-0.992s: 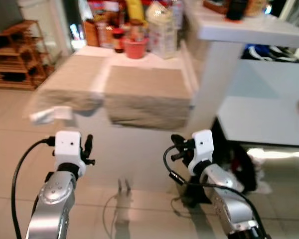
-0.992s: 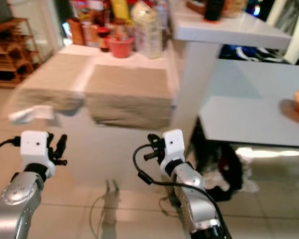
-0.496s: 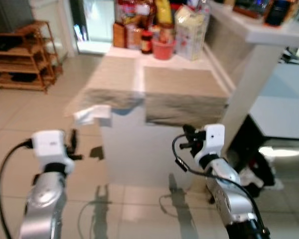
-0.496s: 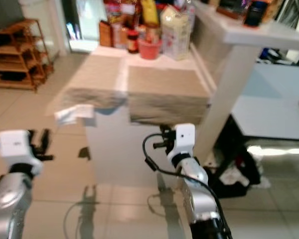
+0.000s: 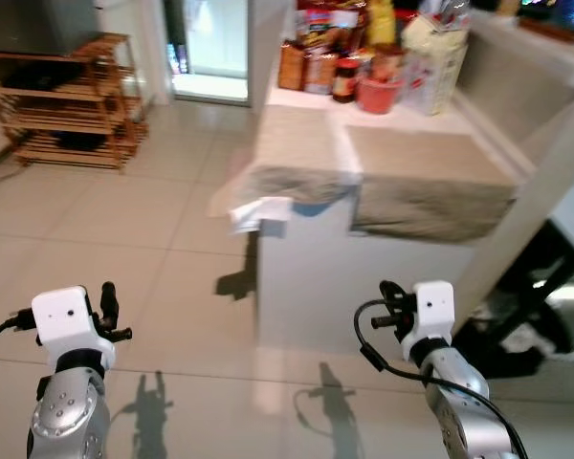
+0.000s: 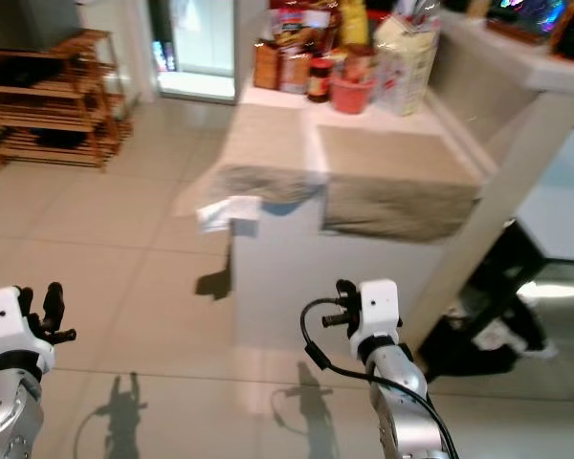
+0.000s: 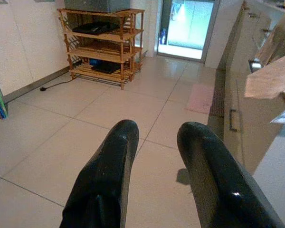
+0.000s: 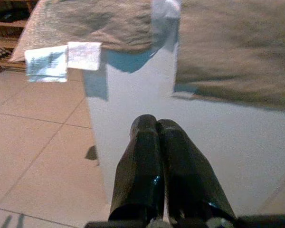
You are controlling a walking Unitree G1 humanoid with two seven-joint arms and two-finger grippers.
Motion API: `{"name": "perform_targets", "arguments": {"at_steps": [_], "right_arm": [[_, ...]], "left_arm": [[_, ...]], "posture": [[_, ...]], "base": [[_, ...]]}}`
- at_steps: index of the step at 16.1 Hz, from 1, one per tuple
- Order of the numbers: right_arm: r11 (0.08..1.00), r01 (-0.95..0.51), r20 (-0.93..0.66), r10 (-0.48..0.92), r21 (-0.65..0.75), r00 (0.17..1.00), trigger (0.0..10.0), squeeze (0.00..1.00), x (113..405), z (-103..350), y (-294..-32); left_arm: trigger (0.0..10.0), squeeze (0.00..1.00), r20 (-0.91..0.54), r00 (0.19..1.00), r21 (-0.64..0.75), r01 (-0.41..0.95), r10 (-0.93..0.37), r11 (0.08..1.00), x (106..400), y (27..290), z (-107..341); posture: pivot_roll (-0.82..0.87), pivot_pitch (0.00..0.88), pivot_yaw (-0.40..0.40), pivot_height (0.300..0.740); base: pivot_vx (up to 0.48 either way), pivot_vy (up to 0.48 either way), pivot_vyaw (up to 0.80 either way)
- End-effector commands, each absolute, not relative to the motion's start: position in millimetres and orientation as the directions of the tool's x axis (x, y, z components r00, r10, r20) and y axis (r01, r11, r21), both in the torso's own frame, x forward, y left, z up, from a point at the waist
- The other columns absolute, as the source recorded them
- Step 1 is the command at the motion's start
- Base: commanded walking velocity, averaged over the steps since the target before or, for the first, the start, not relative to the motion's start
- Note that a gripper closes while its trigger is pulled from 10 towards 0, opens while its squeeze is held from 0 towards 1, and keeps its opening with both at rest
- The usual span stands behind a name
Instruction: Setting the table
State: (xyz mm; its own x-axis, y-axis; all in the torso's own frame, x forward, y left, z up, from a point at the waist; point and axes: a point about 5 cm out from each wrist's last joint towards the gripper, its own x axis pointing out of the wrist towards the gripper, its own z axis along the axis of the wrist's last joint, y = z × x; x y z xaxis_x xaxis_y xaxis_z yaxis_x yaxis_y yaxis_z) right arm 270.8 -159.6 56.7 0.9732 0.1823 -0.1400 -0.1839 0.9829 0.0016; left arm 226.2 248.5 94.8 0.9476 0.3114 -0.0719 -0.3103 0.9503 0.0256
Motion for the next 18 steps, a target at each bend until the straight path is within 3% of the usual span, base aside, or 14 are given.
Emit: {"name": "perform_targets", "arguments": {"at_steps": [1,11,18], "right_arm": [[0.984,-0.176,-0.153,0.173,-0.006,0.973,10.0,0.00,265,53,-167],[0.961,-0.270,-0.173,0.256,-0.062,0.951,10.0,0.00,269,53,-150],[0.956,-0.284,-0.164,0.271,-0.066,0.949,10.0,0.00,276,59,-142]], "left_arm": [[10.0,0.00,-0.090,0.956,0.023,-0.278,0.279,0.960,220,239,90],[10.0,0.00,-0.083,0.976,0.096,-0.192,0.200,0.977,231,231,92],[10.0,0.00,-0.072,0.979,0.095,-0.184,0.191,0.978,234,225,92]], "posture": [[0.04,0.000,-0.034,0.732],[0.04,0.000,-0.043,0.732],[0.04,0.000,-0.049,0.732]], "base": [[0.000,0.480,0.00],[0.000,0.467,0.00],[0.000,0.000,0.00]]}}
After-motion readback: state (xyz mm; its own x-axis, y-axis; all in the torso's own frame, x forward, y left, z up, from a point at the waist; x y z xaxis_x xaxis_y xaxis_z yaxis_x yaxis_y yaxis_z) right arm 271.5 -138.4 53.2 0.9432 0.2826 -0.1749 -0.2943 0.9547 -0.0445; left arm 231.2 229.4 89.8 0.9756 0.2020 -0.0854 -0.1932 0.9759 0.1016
